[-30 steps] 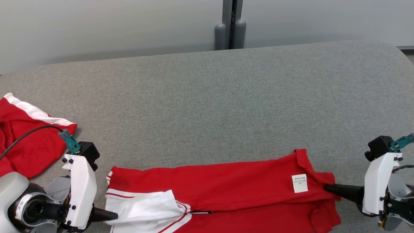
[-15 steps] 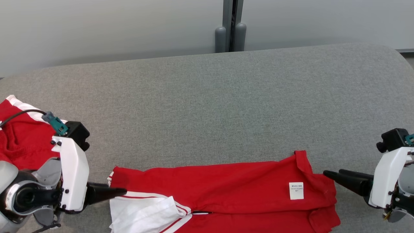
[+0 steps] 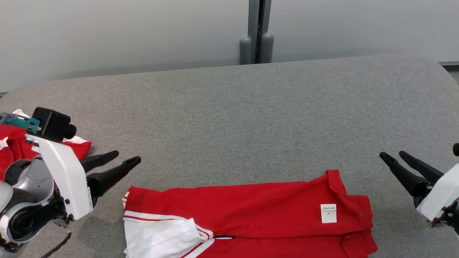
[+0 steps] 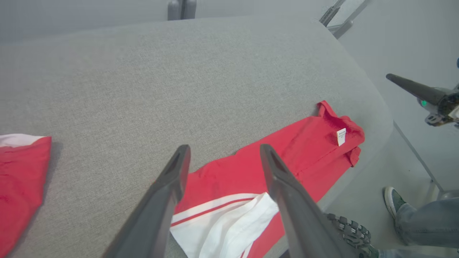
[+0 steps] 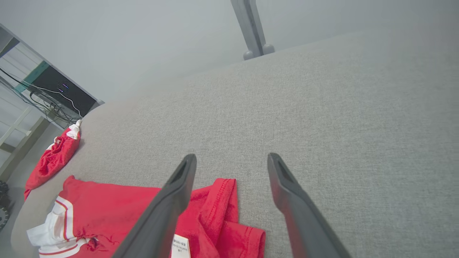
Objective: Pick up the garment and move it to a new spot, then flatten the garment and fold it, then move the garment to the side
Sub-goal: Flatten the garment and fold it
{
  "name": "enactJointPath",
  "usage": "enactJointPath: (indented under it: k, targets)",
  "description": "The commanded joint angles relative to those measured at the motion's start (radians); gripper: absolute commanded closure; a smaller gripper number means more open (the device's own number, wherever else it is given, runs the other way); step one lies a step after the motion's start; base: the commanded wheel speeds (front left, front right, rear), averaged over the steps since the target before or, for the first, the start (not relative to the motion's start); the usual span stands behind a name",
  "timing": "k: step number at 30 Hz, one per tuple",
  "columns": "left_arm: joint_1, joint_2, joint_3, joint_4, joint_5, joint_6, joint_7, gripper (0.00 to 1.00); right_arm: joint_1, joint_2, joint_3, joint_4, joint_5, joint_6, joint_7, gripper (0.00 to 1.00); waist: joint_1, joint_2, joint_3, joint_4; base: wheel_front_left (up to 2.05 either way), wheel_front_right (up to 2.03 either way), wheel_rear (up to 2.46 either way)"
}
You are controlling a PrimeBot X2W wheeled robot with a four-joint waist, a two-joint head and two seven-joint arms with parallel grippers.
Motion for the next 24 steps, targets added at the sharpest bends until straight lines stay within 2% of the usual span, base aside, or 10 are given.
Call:
enactJointPath:
  k: [1,6,7,8,15,17,20,24]
  targets:
    - [0.025,-0.006,0.021,-0.008,0.02,0.009,-0.055,0.0,0.023,0.015,-0.022,0.013,-0.027,0.001,-0.04,0.0,0.0,0.0,-0.004,0.003,0.0,0.0,0.0]
    - [0.089,-0.032,0.079,-0.015,0.092,0.053,-0.266,0.0,0.06,0.09,-0.084,0.044,-0.12,0.001,-0.159,0.0,0.0,0.0,-0.012,0.008,0.0,0.0,0.0]
    - [0.089,-0.032,0.079,-0.015,0.092,0.053,-0.266,0.0,0.06,0.09,-0.084,0.044,-0.12,0.001,-0.159,0.0,0.0,0.0,-0.012,0.008,0.0,0.0,0.0]
    - [0.121,-0.054,0.111,-0.013,0.101,0.076,-0.358,0.0,0.076,0.119,-0.103,0.053,-0.151,0.001,-0.195,0.0,0.0,0.0,-0.015,0.011,0.0,0.0,0.0]
    - [0.248,-0.124,0.164,-0.02,0.204,0.179,-0.642,0.0,0.134,0.212,-0.17,0.084,-0.247,0.001,-0.292,0.0,0.0,0.0,-0.015,0.018,0.0,0.0,0.0]
    - [0.279,-0.126,0.157,-0.014,0.261,0.216,-0.705,0.0,0.15,0.229,-0.18,0.087,-0.272,0.001,-0.31,0.0,0.0,0.0,-0.014,0.019,0.0,0.0,0.0]
    - [0.319,-0.172,0.155,-0.002,0.309,0.262,-0.788,0.0,0.17,0.258,-0.189,0.091,-0.306,0.001,-0.326,0.0,0.0,0.0,-0.013,0.022,0.0,0.0,0.0]
    - [0.357,-0.238,0.179,0.015,0.357,0.294,-0.838,0.0,0.183,0.28,-0.204,0.094,-0.342,0.001,-0.335,0.0,0.0,0.0,-0.009,0.026,0.0,0.0,0.0]
